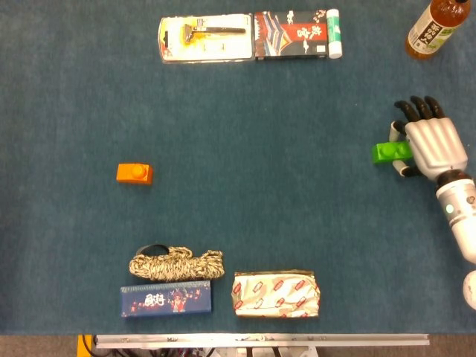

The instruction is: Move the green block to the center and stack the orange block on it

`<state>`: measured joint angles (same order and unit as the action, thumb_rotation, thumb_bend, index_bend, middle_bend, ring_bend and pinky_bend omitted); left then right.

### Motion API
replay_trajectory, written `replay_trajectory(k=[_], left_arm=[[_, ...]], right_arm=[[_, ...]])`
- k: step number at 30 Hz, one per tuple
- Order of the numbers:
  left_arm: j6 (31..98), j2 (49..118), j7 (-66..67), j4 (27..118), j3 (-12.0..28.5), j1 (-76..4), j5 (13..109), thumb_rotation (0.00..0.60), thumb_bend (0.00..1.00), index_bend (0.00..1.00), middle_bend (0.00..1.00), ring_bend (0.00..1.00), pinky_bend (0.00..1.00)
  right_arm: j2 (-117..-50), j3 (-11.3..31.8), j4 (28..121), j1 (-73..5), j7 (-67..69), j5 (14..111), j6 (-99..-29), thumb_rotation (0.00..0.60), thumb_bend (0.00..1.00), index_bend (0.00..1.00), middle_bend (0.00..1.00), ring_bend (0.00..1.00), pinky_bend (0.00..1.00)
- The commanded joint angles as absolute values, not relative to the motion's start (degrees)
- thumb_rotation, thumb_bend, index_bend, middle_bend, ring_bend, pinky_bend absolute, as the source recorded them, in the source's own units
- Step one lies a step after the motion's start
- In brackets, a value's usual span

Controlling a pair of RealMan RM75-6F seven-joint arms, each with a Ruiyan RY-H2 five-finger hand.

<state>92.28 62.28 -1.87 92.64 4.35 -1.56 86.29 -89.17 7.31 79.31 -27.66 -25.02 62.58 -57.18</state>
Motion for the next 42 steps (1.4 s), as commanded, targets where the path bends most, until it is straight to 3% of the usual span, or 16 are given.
replay_trajectory(k=[1,12,24,32,42], left_arm=[[92.4,62.3,-2.2,92.7,4.5,-1.5,86.2,0.600,0.28,0.27,0.15,0.03,0.25],[93.2,61.7,-2.7,92.9,4.6,-0.9,86.2,0.600,0.28,0.28,0.16,0.03,0.25],[91.6,62.0,2.0,91.6,3.8,-1.0,85.5,0.600,0.28,0.28,0.15,0.03,0.25],[90.4,61.4,1.7,88.8,3.4,-0.7,84.3,0.600,0.28,0.28,0.13,0.03,0.25],[90.6,60.1,-2.4,86.1,2.9,0.7,83.9,0.600,0.28,0.28,0.13,0.03,0.25]], right_arm=[[-89.5,7.5,79.4,-27.5,-25.1,62.5,-58.5,0.600,0.30,0.67,0.19,0.00,0.02],[-85.4,8.1,85.6,-27.7,-24.4,61.3,-58.2,0.600,0.37,0.70,0.20,0.00,0.02],[-79.7,9.2,96.9,-30.0,-30.8,58.7,-60.2,0.600,0.37,0.70,0.20,0.00,0.02],[-81.9,10.8,101.9,-35.3,-40.8,51.6,-60.6,0.600,0.37,0.70,0.20,0.00,0.02],[-89.2,12.9,104.0,-44.1,-52.0,42.7,-63.6,0.600,0.37,0.70,0.20,0.00,0.02]])
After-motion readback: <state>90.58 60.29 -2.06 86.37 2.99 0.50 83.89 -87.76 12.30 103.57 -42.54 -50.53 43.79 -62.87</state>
